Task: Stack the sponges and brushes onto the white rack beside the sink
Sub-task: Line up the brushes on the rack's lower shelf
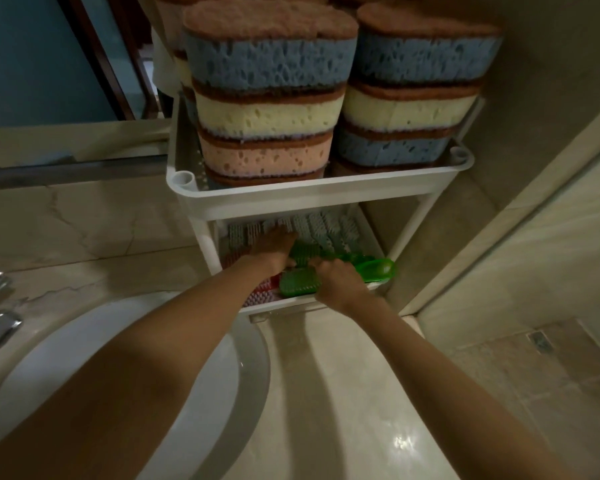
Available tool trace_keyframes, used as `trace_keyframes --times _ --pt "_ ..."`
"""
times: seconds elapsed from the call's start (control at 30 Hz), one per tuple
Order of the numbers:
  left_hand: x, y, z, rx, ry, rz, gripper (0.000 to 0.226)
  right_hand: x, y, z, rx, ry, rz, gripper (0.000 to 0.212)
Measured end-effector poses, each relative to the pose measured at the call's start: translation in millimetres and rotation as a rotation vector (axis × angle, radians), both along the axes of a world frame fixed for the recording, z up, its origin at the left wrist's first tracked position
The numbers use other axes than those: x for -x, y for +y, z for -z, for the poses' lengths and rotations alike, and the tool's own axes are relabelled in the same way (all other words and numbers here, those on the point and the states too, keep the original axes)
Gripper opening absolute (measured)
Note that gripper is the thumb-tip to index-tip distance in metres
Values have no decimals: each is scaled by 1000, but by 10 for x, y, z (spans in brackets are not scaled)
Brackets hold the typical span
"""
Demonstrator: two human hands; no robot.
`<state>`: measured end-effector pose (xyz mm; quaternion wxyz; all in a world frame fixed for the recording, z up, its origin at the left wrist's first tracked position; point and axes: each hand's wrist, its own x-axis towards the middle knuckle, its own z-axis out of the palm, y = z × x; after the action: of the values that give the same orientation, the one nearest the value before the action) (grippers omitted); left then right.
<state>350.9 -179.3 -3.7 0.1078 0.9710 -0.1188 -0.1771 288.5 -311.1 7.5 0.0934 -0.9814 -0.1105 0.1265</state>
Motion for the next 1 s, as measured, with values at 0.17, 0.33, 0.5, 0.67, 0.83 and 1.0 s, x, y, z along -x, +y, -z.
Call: trace_keyframes --times 0.17,0.33,0.5,0.67,0.83,1.0 --pt "1 77 26 -36 -35 23 57 2 69 45 -79 12 -13 47" --pt "48 109 38 -60 -91 13 55 -40 78 90 -101 7 -22 47" --pt "68 112 17 -63 -115 -64 48 -112 66 152 -81 -27 -3 52" --pt "61 122 60 -24 -132 -129 34 -226 113 179 -71 -46 -34 53" --pt "72 149 120 39 -112 -173 42 -281 57 249 -91 -19 2 46" --pt "73 149 96 50 -102 -183 50 -204 32 329 -144 -61 35 52"
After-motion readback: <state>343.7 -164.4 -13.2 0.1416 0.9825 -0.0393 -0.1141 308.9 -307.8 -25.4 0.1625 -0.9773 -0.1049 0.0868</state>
